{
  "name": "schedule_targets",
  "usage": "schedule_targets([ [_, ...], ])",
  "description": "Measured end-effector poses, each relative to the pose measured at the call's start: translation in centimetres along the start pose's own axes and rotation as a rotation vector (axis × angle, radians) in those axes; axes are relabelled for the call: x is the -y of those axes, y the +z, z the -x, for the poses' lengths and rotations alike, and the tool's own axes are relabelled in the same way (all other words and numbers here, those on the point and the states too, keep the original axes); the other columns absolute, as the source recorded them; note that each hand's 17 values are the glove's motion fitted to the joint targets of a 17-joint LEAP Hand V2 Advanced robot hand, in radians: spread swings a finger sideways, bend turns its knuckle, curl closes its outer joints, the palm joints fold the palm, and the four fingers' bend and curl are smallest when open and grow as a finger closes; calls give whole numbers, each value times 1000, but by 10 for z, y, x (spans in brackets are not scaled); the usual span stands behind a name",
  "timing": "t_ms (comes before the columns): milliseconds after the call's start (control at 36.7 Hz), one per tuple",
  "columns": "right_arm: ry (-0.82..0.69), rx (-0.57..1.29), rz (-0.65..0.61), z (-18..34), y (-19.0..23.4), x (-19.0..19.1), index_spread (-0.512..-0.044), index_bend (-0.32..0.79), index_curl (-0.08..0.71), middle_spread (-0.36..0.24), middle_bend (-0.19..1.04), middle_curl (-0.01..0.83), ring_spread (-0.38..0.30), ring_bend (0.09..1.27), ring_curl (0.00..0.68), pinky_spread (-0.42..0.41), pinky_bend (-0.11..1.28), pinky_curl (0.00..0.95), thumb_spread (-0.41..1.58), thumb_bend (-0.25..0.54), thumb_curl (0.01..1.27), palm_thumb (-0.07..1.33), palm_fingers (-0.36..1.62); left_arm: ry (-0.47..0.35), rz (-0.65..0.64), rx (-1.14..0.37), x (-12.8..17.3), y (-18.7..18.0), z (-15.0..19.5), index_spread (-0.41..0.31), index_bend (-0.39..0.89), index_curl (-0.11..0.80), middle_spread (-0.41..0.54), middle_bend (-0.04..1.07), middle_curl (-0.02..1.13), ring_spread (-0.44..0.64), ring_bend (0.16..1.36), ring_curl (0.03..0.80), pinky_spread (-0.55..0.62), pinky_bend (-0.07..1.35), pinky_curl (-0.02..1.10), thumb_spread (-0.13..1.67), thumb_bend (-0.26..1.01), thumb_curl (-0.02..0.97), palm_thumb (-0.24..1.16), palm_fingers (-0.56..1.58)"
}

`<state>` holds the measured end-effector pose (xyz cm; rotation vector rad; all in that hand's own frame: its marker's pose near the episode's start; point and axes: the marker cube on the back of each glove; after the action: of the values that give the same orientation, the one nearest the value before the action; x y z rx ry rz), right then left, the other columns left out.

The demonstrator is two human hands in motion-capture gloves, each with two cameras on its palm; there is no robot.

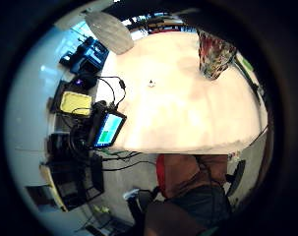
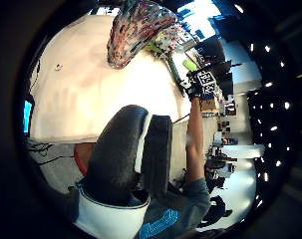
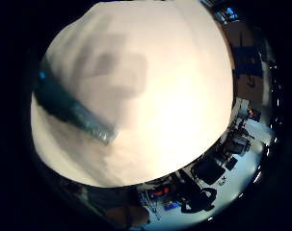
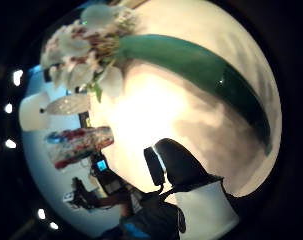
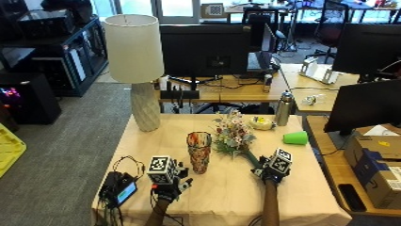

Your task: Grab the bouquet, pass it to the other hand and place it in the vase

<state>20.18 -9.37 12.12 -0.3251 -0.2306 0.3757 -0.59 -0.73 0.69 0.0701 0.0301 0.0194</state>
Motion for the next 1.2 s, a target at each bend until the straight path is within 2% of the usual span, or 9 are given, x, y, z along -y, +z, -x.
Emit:
schedule_targets([
  [136, 141, -18, 43, -16, 19, 10, -397, 65, 126, 57, 153, 193, 198, 203, 208, 295, 658, 353, 1037, -3, 301, 461, -202, -9, 9, -14, -7, -8, -4, -92, 154, 307, 136, 189, 311, 421, 494, 235, 519, 274, 290, 1090, -22, 248, 43, 211],
  [272, 79, 50, -110, -16, 19, 29, -385, 168, 163, 13, 207, 220, 147, 214, 218, 277, 525, 323, 1052, 34, 332, 586, -70, -11, 10, -26, -2, 1, 0, -93, 154, 310, 136, 191, 315, 421, 493, 238, 520, 271, 296, 1090, -22, 252, 42, 211],
  [409, -110, 224, -150, 2, 13, 23, -375, 397, 255, -62, 260, 255, 49, 177, 206, 248, 328, 267, 1089, 91, 365, 733, 183, -4, 13, -35, -4, 3, -1, -93, 153, 313, 136, 191, 319, 421, 492, 241, 520, 268, 301, 1090, -22, 256, 41, 210],
  [518, 8, 88, -317, -5, 2, 34, -341, 565, 309, -123, 260, 270, -72, 192, 210, 193, 262, 235, 1084, 145, 399, 870, 526, -2, 19, -36, -4, 4, -3, -93, 152, 314, 136, 189, 320, 419, 498, 245, 521, 265, 304, 1091, -22, 258, 41, 212],
  [681, -44, 113, -290, 11, -2, 29, -295, 282, 288, -140, 416, 346, -138, 413, 290, 69, 338, 266, 1031, 127, 427, 929, 1048, -3, 19, -43, -2, 4, -1, -93, 151, 315, 135, 191, 326, 413, 498, 248, 521, 261, 308, 1092, -22, 261, 40, 212],
  [790, 40, -13, -339, -2, -1, 31, -279, 76, 265, -165, 405, 378, -172, 625, 401, -116, 592, 373, 965, 85, 448, 929, 1302, -3, 9, -45, 0, 6, 0, -93, 151, 315, 135, 191, 328, 411, 498, 250, 521, 259, 311, 1092, -22, 262, 40, 211],
  [926, 122, -147, -419, -14, -4, 29, -275, 132, 279, -182, 488, 432, -192, 749, 472, -195, 676, 435, 800, 38, 500, 948, 1370, -8, 7, -46, 1, 7, 1, -92, 150, 317, 136, 195, 332, 406, 501, 255, 522, 252, 313, 1098, -20, 263, 42, 217],
  [1063, 125, -73, -387, -15, -4, 19, -270, 177, 313, -182, 588, 484, -193, 856, 522, -237, 690, 459, 726, -7, 536, 943, 1422, -2, -5, -65, 3, 3, -1, -93, 150, 316, 132, 195, 335, 404, 507, 257, 522, 244, 314, 1101, -21, 263, 42, 224],
  [1199, 70, 72, -551, -18, -21, 30, -267, 203, 352, -181, 667, 524, -191, 924, 555, -257, 714, 475, 693, -22, 564, 944, 1426, 35, -27, -108, 13, -2, -16, -93, 153, 318, 126, 190, 335, 394, 510, 260, 516, 239, 315, 1105, -19, 267, 47, 240],
])
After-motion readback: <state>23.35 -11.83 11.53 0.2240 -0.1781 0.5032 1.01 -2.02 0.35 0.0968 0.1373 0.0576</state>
